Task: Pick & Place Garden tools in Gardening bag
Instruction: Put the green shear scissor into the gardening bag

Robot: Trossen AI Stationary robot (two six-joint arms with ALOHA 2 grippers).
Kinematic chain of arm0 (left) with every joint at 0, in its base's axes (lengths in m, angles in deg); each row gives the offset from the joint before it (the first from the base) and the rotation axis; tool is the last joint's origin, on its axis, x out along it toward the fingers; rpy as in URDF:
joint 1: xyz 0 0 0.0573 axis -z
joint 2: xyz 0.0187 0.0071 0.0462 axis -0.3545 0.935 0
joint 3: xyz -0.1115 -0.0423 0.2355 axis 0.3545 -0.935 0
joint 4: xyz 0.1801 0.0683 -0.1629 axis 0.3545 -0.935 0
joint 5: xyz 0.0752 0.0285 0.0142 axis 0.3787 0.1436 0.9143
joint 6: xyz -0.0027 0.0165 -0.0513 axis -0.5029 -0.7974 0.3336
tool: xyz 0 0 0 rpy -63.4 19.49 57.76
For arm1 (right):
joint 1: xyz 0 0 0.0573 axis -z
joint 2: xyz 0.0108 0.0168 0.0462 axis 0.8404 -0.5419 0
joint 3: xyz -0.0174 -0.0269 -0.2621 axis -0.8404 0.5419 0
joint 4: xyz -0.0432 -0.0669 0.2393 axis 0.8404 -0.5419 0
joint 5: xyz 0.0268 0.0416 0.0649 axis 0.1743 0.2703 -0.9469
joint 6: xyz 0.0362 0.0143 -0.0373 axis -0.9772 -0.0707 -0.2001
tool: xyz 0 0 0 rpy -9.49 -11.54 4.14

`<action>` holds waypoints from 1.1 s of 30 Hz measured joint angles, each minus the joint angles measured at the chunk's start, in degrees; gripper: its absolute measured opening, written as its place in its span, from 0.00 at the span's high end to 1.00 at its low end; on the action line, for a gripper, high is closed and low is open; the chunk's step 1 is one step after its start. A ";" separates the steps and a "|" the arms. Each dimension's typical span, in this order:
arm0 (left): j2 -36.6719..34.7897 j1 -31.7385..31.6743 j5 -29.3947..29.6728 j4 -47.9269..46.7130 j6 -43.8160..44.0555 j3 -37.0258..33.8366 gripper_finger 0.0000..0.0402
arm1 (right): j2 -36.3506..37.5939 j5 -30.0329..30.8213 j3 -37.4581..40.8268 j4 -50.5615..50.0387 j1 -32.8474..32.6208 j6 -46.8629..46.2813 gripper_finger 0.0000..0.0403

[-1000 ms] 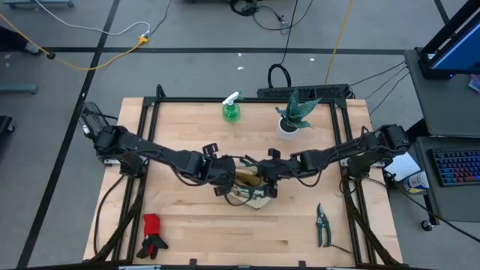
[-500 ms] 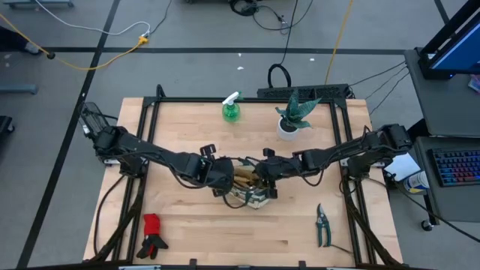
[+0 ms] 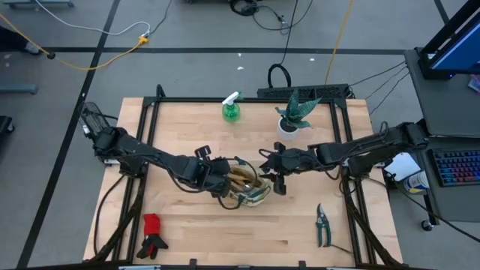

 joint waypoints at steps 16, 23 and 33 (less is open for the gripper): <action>0.00 0.81 -0.02 1.67 0.02 0.00 0.96 | -6.34 0.09 -0.01 -1.22 2.86 -4.88 0.62; 0.00 0.81 -0.04 1.77 0.02 0.00 0.97 | -6.34 -0.11 0.02 -0.72 4.39 -2.98 0.65; 0.00 0.81 -0.07 1.79 0.00 0.00 0.97 | -4.50 0.24 -0.02 -0.27 4.46 -0.18 0.61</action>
